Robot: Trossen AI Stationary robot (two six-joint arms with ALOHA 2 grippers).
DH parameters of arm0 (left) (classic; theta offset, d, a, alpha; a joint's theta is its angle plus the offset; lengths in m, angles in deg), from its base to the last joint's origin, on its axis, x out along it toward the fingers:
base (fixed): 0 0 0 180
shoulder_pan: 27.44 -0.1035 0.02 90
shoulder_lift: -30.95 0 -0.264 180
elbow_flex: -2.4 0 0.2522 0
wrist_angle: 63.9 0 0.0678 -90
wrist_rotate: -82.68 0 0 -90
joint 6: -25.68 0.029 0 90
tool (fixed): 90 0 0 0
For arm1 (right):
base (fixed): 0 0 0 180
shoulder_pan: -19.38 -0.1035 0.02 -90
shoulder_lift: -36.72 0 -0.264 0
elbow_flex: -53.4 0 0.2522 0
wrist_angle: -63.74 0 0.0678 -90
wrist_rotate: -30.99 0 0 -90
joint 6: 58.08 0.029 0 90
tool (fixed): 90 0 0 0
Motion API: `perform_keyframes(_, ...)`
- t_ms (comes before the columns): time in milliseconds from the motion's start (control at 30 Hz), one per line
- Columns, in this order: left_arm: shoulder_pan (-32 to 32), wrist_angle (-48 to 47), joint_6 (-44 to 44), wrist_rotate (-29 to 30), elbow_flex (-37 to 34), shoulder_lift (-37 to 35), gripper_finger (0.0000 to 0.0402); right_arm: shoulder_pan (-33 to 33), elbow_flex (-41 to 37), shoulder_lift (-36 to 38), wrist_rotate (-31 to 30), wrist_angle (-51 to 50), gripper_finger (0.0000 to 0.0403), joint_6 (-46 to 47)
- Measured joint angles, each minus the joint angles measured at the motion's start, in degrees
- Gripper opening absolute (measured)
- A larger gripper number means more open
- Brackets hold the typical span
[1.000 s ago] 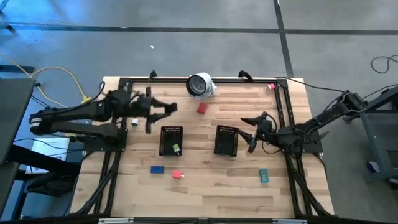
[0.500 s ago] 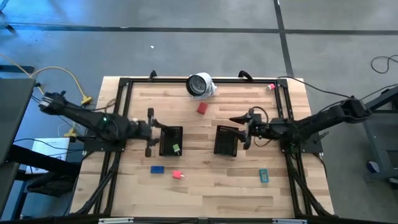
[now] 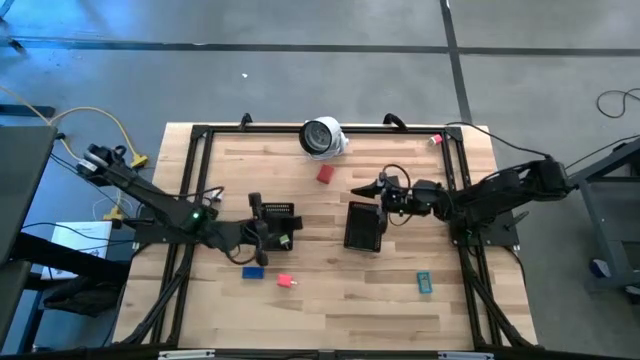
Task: Pick & Place Office items
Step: Put the black digital clock into the right black bin
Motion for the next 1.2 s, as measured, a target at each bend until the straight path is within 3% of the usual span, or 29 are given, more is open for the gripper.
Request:
perform_keyframes(567,-2.3,1.8,5.4,12.2,1.5,8.3,0.0149,-0.1,19.3,-9.8,6.8,-13.9,0.026,5.5)
perform_keyframes(1200,-6.3,7.2,14.1,10.5,2.3,10.7,0.0149,0.8,21.2,-10.6,7.6,-14.9,0.026,7.5)
